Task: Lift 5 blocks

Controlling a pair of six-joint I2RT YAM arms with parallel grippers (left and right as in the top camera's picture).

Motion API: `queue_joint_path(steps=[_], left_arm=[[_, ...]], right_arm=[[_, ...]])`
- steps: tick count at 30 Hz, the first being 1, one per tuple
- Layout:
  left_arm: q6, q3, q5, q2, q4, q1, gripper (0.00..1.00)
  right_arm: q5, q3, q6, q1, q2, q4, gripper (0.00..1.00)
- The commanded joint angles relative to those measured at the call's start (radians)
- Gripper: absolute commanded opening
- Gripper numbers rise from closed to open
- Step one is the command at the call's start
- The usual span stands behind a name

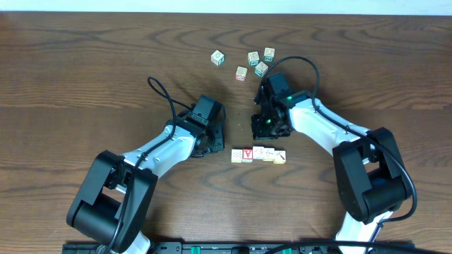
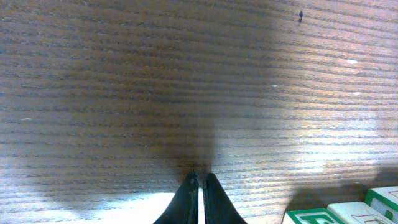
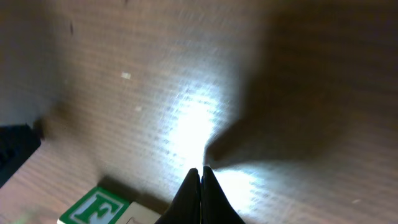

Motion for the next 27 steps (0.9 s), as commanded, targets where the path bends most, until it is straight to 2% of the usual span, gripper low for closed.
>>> queue_joint_path(steps=[1,27], left_arm=[[0.006,-0.032,-0.055,0.034,-0.028,0.013,0.08],[0.006,-0.032,-0.055,0.034,-0.044,0.013,0.08]], right_arm=[[0.011,0.011,0.026,0.021,0.010,-0.008,0.01],[0.011,0.010,0.050,0.029,0.010,-0.098,0.01]])
